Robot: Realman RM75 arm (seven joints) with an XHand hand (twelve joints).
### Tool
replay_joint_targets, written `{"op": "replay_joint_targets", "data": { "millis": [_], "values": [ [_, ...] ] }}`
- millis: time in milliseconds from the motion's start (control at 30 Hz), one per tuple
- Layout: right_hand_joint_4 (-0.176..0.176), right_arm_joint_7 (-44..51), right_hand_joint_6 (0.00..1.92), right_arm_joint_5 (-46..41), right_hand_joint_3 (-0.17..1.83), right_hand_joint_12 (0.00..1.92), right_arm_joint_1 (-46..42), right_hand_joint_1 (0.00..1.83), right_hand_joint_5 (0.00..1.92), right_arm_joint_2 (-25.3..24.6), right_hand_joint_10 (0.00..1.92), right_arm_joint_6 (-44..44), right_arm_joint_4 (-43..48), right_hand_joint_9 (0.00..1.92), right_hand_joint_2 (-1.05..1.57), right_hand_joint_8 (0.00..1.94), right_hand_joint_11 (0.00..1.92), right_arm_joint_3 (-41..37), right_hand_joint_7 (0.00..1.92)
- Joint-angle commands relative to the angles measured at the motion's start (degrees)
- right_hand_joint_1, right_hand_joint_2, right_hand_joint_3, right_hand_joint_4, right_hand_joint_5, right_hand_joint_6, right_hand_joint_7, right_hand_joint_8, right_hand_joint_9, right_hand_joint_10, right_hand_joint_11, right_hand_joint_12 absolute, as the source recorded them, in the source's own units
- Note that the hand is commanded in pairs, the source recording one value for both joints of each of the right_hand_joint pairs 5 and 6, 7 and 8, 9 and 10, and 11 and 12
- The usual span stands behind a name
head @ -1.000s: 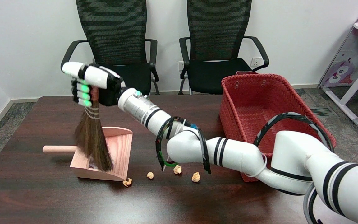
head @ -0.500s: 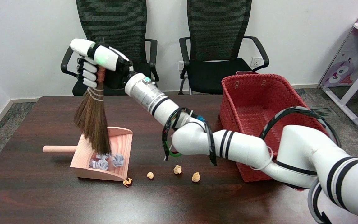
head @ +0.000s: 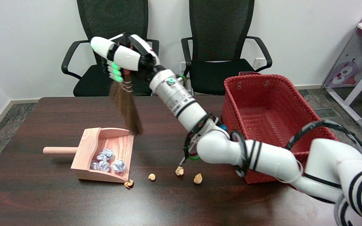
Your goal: Sweep the paper ball into the dustpan.
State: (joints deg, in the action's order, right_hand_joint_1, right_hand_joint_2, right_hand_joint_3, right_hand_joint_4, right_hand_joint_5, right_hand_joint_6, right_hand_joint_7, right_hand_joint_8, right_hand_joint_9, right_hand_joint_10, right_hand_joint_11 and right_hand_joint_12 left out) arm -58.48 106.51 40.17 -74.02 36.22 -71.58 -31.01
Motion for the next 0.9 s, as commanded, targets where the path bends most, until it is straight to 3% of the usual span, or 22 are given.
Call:
{"op": "replay_joint_targets", "data": {
  "millis": [33, 467, 900],
  "values": [
    [0.042, 75.8, 1.92, -19.0, 1.43, 1.92, -25.9, 1.06, 1.92, 9.9, 1.92, 23.1, -39.3, 1.92, 1.57, 1.92, 1.92, -10.8, 1.92],
    [0.046, 77.8, 1.92, -23.8, 1.35, 1.92, -23.5, 1.08, 1.92, 9.5, 1.92, 30.1, -42.8, 1.92, 1.57, 1.92, 1.92, -6.6, 1.92],
    [0.045, 78.0, 1.92, -22.1, 1.48, 1.92, -30.3, 1.09, 1.92, 0.6, 1.92, 39.5, -42.3, 1.92, 1.57, 1.92, 1.92, 2.0, 1.92]
  ]
}}
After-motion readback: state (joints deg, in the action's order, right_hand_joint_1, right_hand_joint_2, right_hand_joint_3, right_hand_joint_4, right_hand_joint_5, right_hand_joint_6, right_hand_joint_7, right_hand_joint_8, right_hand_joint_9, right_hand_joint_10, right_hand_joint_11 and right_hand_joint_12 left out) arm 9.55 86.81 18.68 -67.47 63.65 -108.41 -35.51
